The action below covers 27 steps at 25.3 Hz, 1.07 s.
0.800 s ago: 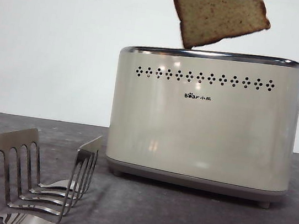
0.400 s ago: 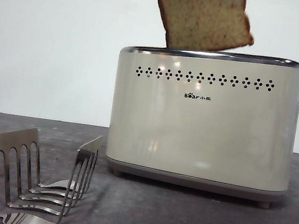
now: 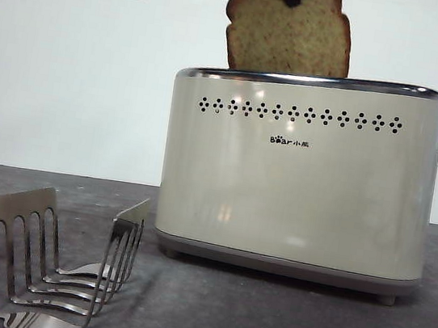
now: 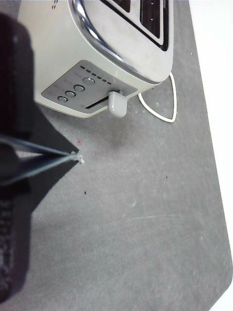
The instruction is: Pick up a slice of bread from the rack,put the bread on the toaster,press the button
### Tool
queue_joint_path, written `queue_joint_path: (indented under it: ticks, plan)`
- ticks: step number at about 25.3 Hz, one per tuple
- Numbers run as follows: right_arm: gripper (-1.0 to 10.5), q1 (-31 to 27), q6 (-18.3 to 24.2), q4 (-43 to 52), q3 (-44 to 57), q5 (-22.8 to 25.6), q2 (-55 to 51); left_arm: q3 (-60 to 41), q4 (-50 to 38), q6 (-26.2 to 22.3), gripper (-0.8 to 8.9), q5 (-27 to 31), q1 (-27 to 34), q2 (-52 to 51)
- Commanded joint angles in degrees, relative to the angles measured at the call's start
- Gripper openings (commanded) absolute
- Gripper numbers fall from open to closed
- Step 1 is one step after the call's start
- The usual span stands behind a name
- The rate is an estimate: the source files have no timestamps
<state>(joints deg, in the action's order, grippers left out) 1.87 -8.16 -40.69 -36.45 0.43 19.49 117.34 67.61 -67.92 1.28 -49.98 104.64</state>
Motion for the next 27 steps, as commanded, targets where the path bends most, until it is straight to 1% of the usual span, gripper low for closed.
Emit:
queue_joint_path:
  ticks: [1, 12, 19, 21, 22, 24, 26, 27]
  plan:
    - [0.0, 0.04, -0.17, 0.26, -0.31, -0.02, -0.09, 0.20, -0.74, -0.55, -0.10, -0.15, 0.20, 2.10]
    - [0.0, 0.04, -0.17, 0.20, -0.31, -0.02, -0.09, 0.20, -2.82, -0.35, -0.09, -0.02, 0.04, 7.06]
    - [0.0, 0.04, -0.15, 0.15, -0.31, -0.02, -0.09, 0.20, -3.93, 2.03, 0.00, -0.22, 0.02, 7.69]
    - [0.0, 0.04, -0.17, 0.13, -0.31, -0.02, -0.09, 0.20, -4.50, 3.50, 0.12, -0.20, 0.00, 7.65]
    - [0.0, 0.04, -0.17, 0.13, -0.31, -0.02, -0.09, 0.20, -4.52, 3.98, 0.51, -0.20, 0.00, 7.63]
    - [0.0, 0.04, -0.15, 0.13, -0.31, -0.02, -0.09, 0.20, -4.52, 4.81, 2.05, -0.22, -0.09, 7.54]
    - [0.0, 0.04, -0.15, 0.13, -0.31, -0.02, -0.09, 0.20, -4.68, 5.31, 3.39, -0.22, -0.09, 7.26]
    - [0.0, 0.04, -0.17, 0.15, -0.31, -0.02, -0.09, 0.20, -4.87, 5.70, 3.70, -0.22, -0.09, 6.93]
